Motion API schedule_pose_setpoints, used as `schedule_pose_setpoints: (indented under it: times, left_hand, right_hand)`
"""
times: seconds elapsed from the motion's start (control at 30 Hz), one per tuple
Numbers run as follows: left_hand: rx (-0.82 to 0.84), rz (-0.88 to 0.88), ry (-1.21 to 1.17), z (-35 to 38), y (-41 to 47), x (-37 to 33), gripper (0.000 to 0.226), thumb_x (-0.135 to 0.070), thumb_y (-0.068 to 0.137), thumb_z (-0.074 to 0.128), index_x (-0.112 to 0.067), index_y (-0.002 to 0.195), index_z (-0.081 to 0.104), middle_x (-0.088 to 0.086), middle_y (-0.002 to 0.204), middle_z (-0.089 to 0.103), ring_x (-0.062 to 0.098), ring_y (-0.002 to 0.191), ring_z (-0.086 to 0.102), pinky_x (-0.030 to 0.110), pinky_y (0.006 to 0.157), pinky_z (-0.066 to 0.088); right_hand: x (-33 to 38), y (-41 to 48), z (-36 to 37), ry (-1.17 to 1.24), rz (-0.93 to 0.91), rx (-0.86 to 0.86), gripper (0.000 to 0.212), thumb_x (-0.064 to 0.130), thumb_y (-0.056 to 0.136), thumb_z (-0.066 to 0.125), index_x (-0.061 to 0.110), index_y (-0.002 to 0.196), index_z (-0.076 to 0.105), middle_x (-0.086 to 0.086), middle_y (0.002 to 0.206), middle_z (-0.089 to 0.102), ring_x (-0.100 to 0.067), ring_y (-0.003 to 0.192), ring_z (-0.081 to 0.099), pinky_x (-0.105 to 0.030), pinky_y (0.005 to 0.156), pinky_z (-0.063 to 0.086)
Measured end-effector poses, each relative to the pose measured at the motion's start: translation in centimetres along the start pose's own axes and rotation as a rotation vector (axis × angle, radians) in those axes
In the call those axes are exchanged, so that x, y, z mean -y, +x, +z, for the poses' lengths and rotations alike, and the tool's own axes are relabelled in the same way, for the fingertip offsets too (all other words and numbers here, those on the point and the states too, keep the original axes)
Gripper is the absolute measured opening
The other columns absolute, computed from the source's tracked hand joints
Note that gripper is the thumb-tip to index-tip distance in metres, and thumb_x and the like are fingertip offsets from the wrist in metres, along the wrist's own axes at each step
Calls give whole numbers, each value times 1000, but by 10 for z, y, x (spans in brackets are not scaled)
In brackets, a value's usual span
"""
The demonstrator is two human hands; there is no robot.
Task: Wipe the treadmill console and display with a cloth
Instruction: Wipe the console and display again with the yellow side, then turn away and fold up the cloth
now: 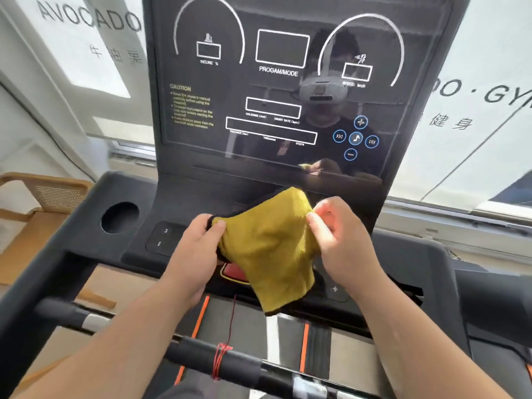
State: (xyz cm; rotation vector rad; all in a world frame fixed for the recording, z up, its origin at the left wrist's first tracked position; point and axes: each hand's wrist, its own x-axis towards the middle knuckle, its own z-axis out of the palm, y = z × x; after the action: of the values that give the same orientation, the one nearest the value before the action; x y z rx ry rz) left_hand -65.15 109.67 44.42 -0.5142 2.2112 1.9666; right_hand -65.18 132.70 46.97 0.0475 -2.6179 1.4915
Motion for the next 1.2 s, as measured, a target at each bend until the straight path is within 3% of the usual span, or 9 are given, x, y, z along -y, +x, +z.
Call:
schedule_pose_setpoints:
  times: [0.1, 0.2, 0.4, 0.53, 0.63, 0.73, 0.87, 1.07, 1.2]
  left_hand:
    - [30, -136, -51, -40, -5, -5, 19, -34, 97, 59, -16, 100, 65, 7, 98, 65, 23, 89, 61, 44, 79, 50]
    - [139, -218, -58, -84, -20, -2, 24, -14, 91, 70, -13, 114, 65, 13, 105, 73, 29, 93, 71, 52, 87, 59]
    - [250, -237, 95, -168, -73, 32, 79, 13, 78, 70, -39, 136, 54, 13, 116, 72, 31, 105, 71, 42, 86, 60]
    - [30, -220, 224, -222, -108, 65, 68, -3, 83, 75, -47, 130, 51, 8, 98, 75, 19, 85, 71, 32, 76, 60]
    - [-255, -225, 27, -269, -137, 93, 39, -7, 91, 71, -34, 118, 62, 9, 100, 75, 24, 95, 71, 39, 82, 62]
    - [-481, -216, -196, -317, -172, 119, 18, -9, 96, 65, -24, 106, 65, 14, 113, 67, 32, 104, 66, 44, 75, 61]
    - [-440, -175, -277, -373, -236, 140, 24, -1, 93, 66, -20, 108, 66, 13, 113, 68, 29, 107, 65, 35, 77, 57]
    - [-516, -129, 327, -429, -332, 163, 47, 5, 78, 69, -36, 101, 66, -10, 109, 53, 7, 99, 52, 14, 71, 40]
    - [-630, -181, 449, -460, -375, 194, 45, 5, 77, 67, -37, 93, 66, -8, 106, 49, 13, 98, 52, 21, 77, 43]
  right_hand:
    - [27, 11, 17, 248, 48, 69, 14, 13, 96, 71, 26, 91, 67, 10, 85, 73, -1, 74, 63, -14, 65, 46]
    - [47, 14, 43, 298, 11, 148, 18, 7, 92, 74, 25, 89, 72, 2, 80, 74, -9, 71, 61, -23, 63, 49]
    - [89, 2, 107, 273, -42, 254, 23, 5, 90, 76, 27, 83, 79, 13, 79, 75, -3, 75, 66, -19, 68, 49]
    - [123, -19, 150, 255, -53, 327, 22, 8, 89, 77, 29, 85, 82, 5, 82, 78, -13, 77, 71, -29, 71, 55]
    - [143, -45, 183, 189, -56, 462, 27, 14, 87, 80, 38, 97, 81, 13, 81, 75, -15, 78, 67, -31, 77, 58]
    - [162, -80, 221, 86, -79, 669, 51, 3, 86, 76, 41, 119, 73, 20, 108, 72, -14, 91, 69, -33, 84, 60]
    - [190, -138, 274, -68, -221, 799, 64, -6, 82, 67, 36, 129, 67, 22, 132, 58, -7, 102, 65, -16, 79, 54]
    - [226, -210, 348, -61, -273, 989, 46, 2, 81, 76, 42, 105, 76, 24, 134, 57, -6, 118, 63, -32, 98, 55]
    - [259, -249, 386, -99, -378, 1167, 36, 9, 78, 83, 38, 98, 79, 27, 122, 68, 0, 111, 65, -27, 96, 54]
